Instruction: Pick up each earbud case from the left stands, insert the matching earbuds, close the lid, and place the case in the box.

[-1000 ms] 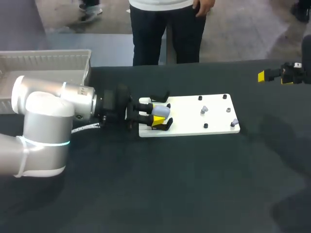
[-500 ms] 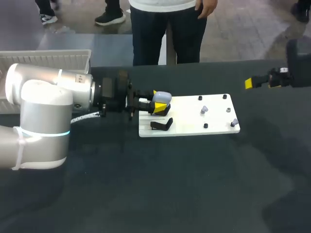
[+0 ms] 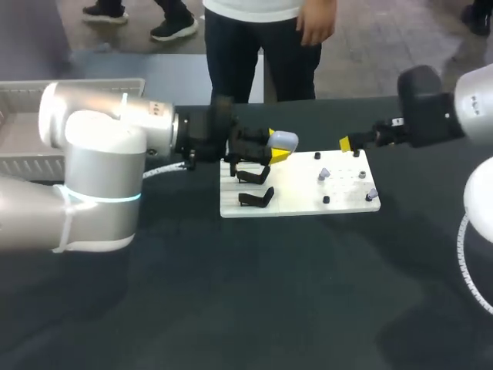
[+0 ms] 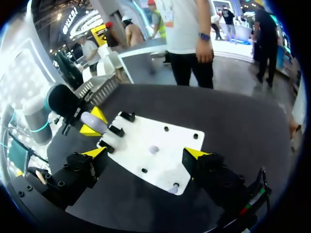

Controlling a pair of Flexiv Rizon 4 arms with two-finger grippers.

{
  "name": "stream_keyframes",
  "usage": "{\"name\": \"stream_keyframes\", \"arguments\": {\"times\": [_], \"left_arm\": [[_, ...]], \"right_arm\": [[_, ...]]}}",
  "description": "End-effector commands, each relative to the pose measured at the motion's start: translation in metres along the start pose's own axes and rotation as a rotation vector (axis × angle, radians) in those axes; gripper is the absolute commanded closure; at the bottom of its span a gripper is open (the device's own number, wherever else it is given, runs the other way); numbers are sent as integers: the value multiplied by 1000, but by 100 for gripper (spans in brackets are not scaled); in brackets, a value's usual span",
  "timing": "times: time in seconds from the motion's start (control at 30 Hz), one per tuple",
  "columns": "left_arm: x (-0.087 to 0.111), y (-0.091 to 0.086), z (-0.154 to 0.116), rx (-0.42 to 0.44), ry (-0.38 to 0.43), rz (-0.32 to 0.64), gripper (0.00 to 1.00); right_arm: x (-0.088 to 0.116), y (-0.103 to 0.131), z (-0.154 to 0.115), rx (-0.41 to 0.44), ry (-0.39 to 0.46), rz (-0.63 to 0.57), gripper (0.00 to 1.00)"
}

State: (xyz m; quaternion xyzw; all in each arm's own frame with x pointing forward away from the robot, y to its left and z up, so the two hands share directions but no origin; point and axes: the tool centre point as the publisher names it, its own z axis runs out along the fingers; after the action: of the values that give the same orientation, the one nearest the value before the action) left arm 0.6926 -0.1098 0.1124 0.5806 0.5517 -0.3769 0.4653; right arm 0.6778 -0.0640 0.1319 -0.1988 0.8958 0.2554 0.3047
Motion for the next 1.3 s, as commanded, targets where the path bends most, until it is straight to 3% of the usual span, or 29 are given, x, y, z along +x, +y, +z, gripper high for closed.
{"name": "stream_keyframes", "arguments": {"times": [0.03, 0.4, 1.0, 1.3], "left_arm": [[-1, 12, 16, 27, -7, 1, 100], [-12, 5, 27, 48, -11, 28, 100], [-14, -8, 22, 66, -56, 25, 100], [-20, -12, 7, 42, -164, -1, 100]], "right_arm": [[-8, 6, 12, -86, 22, -21, 0], [-18, 24, 32, -132, 63, -56, 0], [-28, 26, 30, -127, 58, -67, 0], [-17, 11, 5, -17, 87, -47, 0]]}}
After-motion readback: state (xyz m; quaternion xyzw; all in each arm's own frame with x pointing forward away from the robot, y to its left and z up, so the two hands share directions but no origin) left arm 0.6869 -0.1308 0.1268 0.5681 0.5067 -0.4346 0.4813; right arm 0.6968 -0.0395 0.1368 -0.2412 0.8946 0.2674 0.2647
